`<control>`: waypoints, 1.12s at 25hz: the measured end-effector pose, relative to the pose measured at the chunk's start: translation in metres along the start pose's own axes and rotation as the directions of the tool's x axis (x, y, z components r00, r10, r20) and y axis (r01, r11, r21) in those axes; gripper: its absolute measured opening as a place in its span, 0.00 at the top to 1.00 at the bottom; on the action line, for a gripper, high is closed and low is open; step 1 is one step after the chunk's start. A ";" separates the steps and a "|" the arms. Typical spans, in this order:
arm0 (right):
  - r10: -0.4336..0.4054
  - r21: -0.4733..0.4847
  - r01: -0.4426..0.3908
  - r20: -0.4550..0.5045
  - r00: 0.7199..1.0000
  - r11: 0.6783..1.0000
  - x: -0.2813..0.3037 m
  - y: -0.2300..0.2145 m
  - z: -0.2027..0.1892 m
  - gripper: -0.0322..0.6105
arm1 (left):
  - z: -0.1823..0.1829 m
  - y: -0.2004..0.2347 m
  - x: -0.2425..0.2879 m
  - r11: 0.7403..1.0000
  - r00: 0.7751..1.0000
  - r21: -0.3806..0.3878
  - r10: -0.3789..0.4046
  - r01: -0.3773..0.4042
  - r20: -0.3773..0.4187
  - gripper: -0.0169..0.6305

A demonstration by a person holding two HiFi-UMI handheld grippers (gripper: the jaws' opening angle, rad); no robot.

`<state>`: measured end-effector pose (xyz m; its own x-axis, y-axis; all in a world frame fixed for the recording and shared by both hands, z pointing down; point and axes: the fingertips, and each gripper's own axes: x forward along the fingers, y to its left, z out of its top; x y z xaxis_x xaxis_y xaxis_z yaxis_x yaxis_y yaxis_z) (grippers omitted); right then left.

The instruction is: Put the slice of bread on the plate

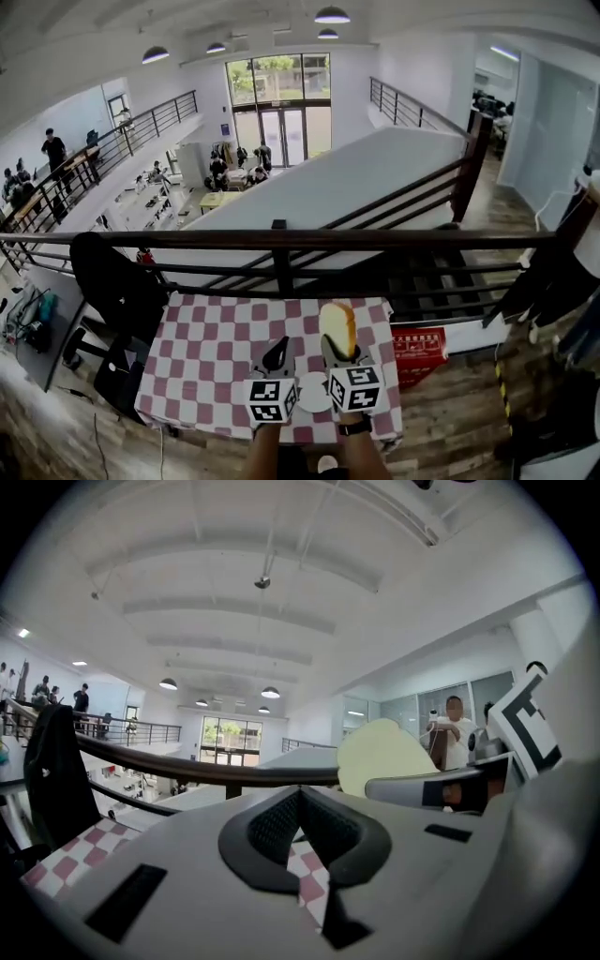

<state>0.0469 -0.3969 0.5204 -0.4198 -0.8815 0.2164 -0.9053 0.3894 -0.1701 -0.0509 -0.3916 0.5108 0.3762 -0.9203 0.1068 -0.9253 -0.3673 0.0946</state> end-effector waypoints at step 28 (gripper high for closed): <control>0.266 0.423 0.001 -0.572 0.776 0.906 0.027 0.050 -0.321 0.77 | -0.161 0.034 -0.011 0.993 0.939 -0.111 -0.002 -0.038 -0.345 0.95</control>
<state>-0.0308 -0.3157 0.8260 -0.6042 -0.4275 0.6724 -0.7930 0.2395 -0.5602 -0.0788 -0.3727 0.6720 0.3719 -0.8167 0.4413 -0.9280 -0.3147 0.1995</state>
